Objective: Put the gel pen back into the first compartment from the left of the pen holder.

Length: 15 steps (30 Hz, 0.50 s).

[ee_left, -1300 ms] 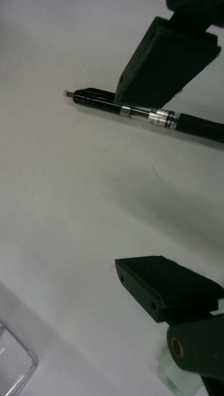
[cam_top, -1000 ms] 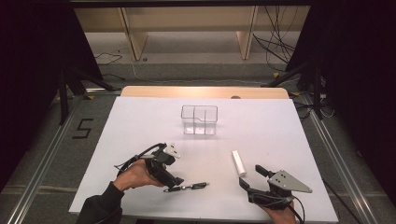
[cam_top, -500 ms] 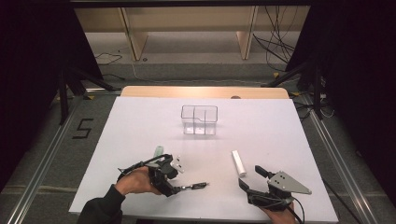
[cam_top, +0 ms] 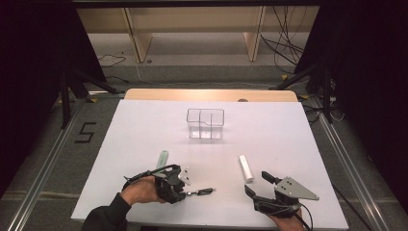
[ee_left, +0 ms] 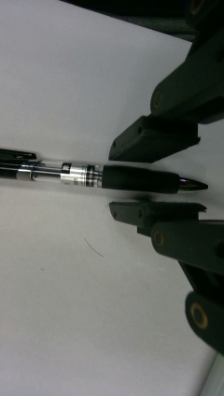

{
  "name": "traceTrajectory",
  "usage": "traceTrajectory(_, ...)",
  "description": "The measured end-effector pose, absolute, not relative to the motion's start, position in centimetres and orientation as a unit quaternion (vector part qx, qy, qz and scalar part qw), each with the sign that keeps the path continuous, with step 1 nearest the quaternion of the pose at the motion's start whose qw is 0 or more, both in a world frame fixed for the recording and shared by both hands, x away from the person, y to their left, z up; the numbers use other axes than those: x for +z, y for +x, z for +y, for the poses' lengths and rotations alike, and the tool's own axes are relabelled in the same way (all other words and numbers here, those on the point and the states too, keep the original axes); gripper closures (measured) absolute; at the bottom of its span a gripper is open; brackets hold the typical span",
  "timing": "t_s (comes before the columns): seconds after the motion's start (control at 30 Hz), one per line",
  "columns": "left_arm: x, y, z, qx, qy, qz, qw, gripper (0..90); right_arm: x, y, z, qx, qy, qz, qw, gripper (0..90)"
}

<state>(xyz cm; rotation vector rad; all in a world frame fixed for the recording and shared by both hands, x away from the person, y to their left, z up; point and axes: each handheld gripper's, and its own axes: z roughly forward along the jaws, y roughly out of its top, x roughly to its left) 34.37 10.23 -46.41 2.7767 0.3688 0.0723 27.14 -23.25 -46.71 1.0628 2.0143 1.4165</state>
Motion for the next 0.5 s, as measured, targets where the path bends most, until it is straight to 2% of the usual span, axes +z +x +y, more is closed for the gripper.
traceTrajectory(0.13,-46.38,34.4,9.97,0.022,0.973,0.158,0.166,78.2,-46.74,27.16,-23.18,0.513,0.386,0.732,0.227,24.2)
traceTrajectory(0.5,-45.97,35.03,10.02,0.006,0.961,0.197,0.195,79.0,-46.62,27.11,-22.66,0.517,0.382,0.732,0.227,24.6)
